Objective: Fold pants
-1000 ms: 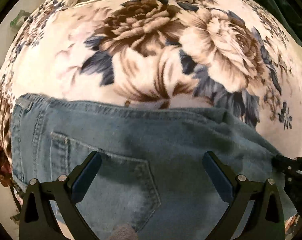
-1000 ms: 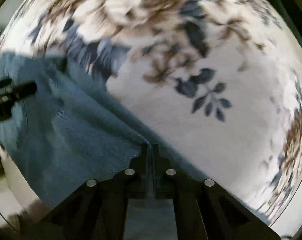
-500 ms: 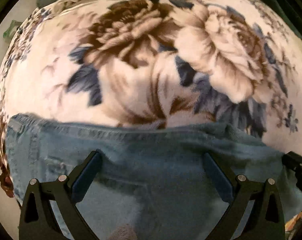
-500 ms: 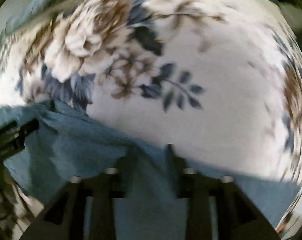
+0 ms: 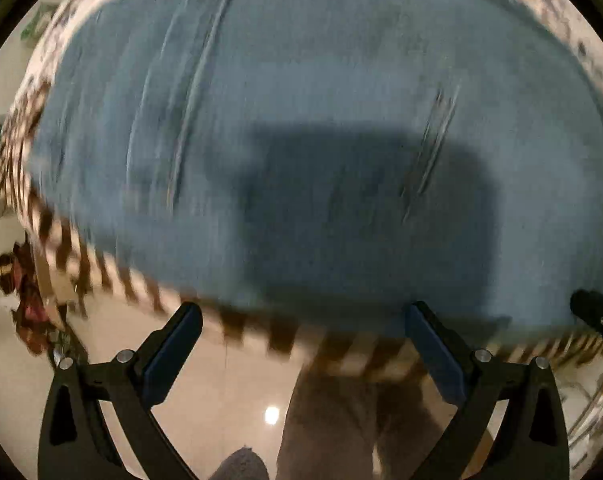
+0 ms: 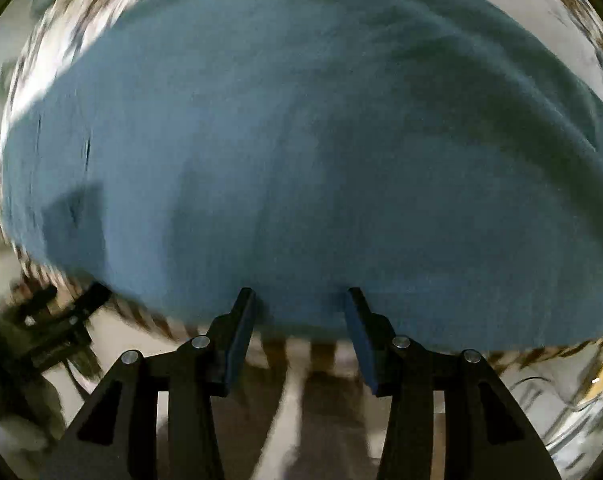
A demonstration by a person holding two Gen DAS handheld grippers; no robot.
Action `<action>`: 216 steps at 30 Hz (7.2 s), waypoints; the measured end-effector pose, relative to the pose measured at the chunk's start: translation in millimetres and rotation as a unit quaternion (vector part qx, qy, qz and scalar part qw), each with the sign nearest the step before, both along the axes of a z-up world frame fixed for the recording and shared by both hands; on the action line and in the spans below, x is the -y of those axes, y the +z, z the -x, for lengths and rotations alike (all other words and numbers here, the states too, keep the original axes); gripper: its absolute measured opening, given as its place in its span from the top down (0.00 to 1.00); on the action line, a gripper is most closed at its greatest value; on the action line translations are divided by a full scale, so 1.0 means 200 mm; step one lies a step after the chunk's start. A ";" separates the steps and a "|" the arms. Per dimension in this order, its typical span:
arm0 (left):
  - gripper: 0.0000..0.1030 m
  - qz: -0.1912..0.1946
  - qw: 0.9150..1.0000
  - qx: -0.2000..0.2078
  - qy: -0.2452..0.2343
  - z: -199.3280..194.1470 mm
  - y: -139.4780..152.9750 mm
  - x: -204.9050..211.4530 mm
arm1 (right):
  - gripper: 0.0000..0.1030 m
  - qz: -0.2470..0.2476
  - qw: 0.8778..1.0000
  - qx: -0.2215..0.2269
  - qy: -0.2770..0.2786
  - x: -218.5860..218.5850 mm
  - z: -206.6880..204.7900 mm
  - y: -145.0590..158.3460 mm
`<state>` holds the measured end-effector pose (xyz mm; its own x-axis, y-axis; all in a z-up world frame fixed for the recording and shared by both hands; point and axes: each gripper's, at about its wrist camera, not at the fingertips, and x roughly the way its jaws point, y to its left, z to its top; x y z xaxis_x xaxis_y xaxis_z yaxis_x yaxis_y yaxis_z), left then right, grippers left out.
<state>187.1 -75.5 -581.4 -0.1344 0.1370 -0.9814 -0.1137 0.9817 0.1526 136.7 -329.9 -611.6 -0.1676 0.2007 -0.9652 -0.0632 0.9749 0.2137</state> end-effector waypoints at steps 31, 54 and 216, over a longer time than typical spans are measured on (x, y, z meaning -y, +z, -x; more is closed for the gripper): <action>0.96 0.191 0.921 0.115 0.319 0.16 0.22 -0.65 | 0.98 -0.175 0.937 -0.030 -0.300 0.35 0.28 0.11; 0.36 0.117 0.984 0.131 0.018 -0.22 0.40 0.31 | 0.38 -0.054 0.807 0.095 -0.580 1.82 0.76 0.14; 0.12 0.236 0.822 0.226 0.466 0.22 0.17 -1.14 | 0.68 0.079 0.981 0.103 -0.142 -0.30 -0.11 0.22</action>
